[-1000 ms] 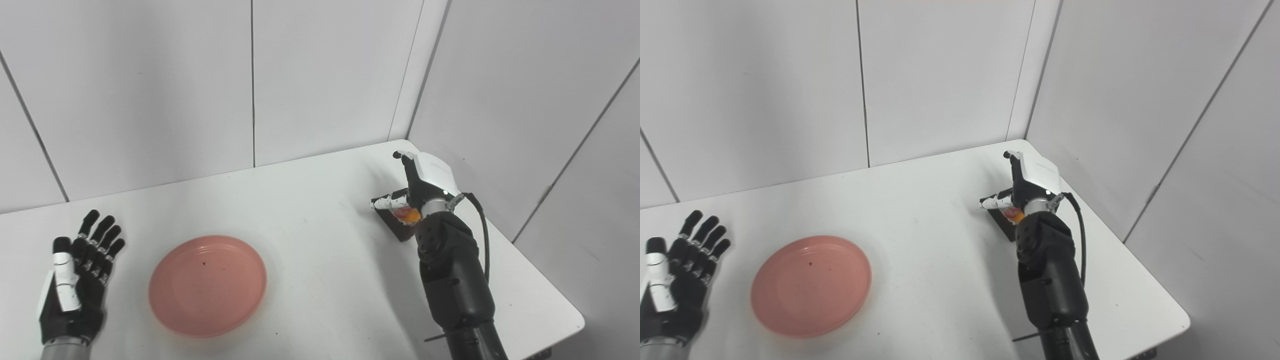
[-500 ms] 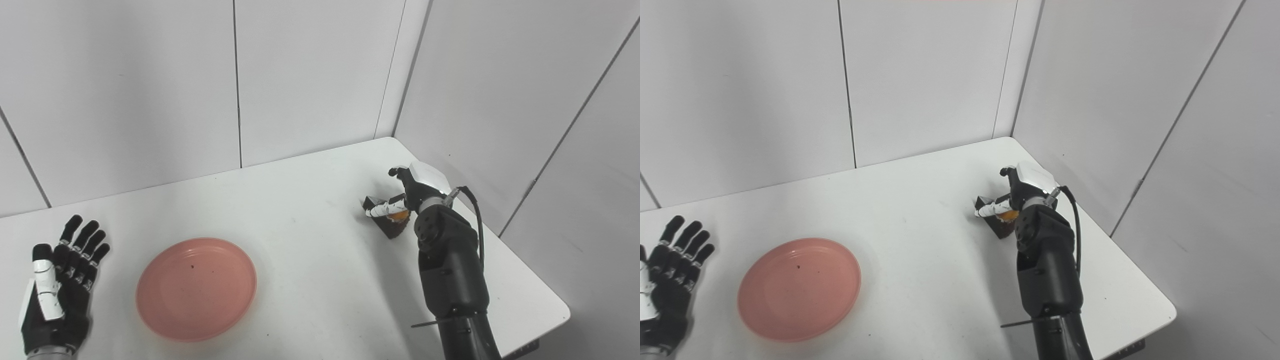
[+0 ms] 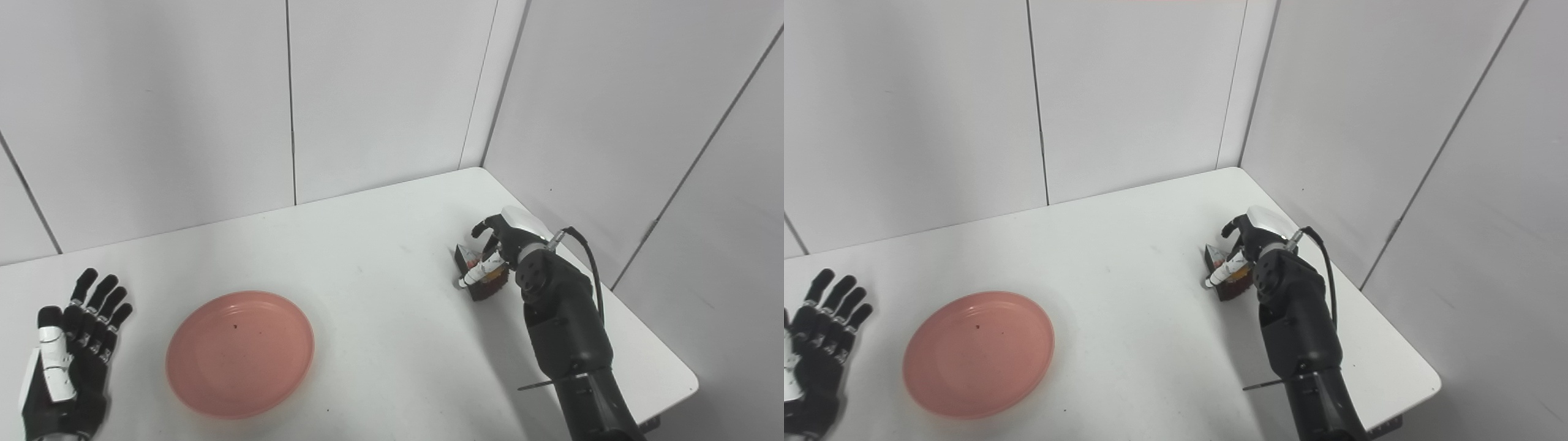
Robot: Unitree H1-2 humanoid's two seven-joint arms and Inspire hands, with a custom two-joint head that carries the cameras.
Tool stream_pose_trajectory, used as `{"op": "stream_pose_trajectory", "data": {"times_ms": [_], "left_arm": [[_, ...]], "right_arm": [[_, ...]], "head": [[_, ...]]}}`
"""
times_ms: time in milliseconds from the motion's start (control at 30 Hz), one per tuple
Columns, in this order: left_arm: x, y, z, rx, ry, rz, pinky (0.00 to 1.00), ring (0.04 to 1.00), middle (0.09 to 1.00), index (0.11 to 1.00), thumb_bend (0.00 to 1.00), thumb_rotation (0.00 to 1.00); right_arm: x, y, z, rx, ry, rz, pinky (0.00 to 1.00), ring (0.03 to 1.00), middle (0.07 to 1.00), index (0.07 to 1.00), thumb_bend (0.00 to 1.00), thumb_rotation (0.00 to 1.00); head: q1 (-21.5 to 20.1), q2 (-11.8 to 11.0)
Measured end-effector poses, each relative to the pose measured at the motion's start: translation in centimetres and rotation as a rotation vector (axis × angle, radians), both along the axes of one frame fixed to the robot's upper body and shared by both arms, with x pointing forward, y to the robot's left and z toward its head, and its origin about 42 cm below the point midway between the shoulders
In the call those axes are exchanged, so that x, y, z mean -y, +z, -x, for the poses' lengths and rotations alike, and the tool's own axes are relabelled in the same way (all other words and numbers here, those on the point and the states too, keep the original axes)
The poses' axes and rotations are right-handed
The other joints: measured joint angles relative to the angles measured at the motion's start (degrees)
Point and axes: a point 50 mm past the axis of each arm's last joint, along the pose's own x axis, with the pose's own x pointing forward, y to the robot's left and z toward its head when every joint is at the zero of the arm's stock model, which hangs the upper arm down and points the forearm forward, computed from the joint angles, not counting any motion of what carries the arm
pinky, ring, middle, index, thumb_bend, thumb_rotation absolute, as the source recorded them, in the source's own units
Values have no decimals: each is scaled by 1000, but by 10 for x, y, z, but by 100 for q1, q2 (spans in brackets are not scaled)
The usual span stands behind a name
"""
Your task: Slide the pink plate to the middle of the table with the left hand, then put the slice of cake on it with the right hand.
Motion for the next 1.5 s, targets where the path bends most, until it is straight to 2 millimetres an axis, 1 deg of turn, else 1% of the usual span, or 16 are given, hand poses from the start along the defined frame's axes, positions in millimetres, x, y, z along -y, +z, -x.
{"op": "stream_pose_trajectory", "data": {"times_ms": [167, 200, 267, 433, 533, 633, 733, 800, 900, 933, 1000, 1067, 1100, 1167, 1367, 1500], "left_arm": [[0, 0, 0, -3, -3, -5, 934, 940, 932, 927, 718, 1000], [0, 0, 0, -3, -3, -6, 934, 941, 933, 929, 719, 1000], [1, 0, 0, -3, -5, -15, 934, 941, 934, 930, 719, 1000], [2, 0, 1, -3, -6, -24, 952, 950, 940, 930, 728, 1000], [4, 0, 1, -6, -10, -21, 969, 962, 950, 942, 742, 1000], [8, 0, 2, -13, -17, -15, 949, 953, 933, 927, 767, 1000], [10, 0, 4, -17, -15, -20, 954, 960, 947, 936, 747, 1000], [13, 0, 8, -14, -18, -29, 951, 954, 945, 929, 737, 1000], [17, -1, 13, -17, -9, -53, 960, 956, 949, 932, 719, 1000], [20, -1, 16, -19, -9, -61, 971, 962, 951, 933, 707, 1000], [26, -2, 20, -19, -13, -79, 976, 967, 954, 935, 698, 1000], [33, -2, 24, -25, -2, -83, 966, 963, 949, 931, 691, 1000], [37, -3, 25, -34, 3, -83, 966, 964, 950, 932, 688, 1000], [47, -4, 26, -42, 4, -81, 979, 969, 955, 938, 695, 1000], [69, -5, 26, -52, -3, -89, 987, 970, 957, 936, 699, 1000], [71, -7, 23, -58, 0, -104, 999, 976, 961, 941, 699, 1000]], "right_arm": [[4, -4, -4, -19, -4, 11, 297, 374, 480, 655, 554, 0], [4, -3, -6, -18, -4, 15, 356, 437, 497, 565, 538, 0], [6, -3, -8, -7, -15, 19, 384, 467, 506, 511, 529, 0], [1, -4, -6, 54, -47, -3, 299, 351, 414, 506, 527, 0], [-7, -5, -6, 92, -47, -18, 387, 355, 401, 501, 527, 0], [-16, -4, -4, 159, -31, -63, 306, 309, 392, 496, 525, 0], [-29, 6, -1, 249, 2, -101, 226, 273, 388, 499, 521, 0], [-39, 15, 2, 318, 28, -136, 210, 262, 390, 495, 520, 0], [-51, 21, 2, 378, 65, -195, 209, 261, 397, 490, 518, 0], [-54, 21, 2, 390, 76, -212, 205, 259, 398, 493, 517, 0], [-58, 22, 2, 418, 94, -252, 215, 272, 411, 492, 517, 0], [-66, 25, 3, 457, 126, -282, 220, 280, 424, 487, 519, 0], [-73, 26, 3, 474, 157, -293, 233, 356, 458, 490, 516, 0], [-88, 23, 1, 490, 220, -319, 229, 390, 465, 502, 512, 0], [-143, 0, 5, 449, 399, -388, 199, 377, 451, 511, 509, 0], [-157, 8, 11, 482, 479, -413, 135, 355, 428, 516, 505, 0]], "head": [[53, 0], [53, 0], [70, 0], [175, -17], [237, -26], [360, -35], [728, 9], [730, 9], [1264, 70], [1709, 105], [1767, 105], [2170, 123], [2284, 123], [2583, 123], [2883, 105], [3049, 53]]}}
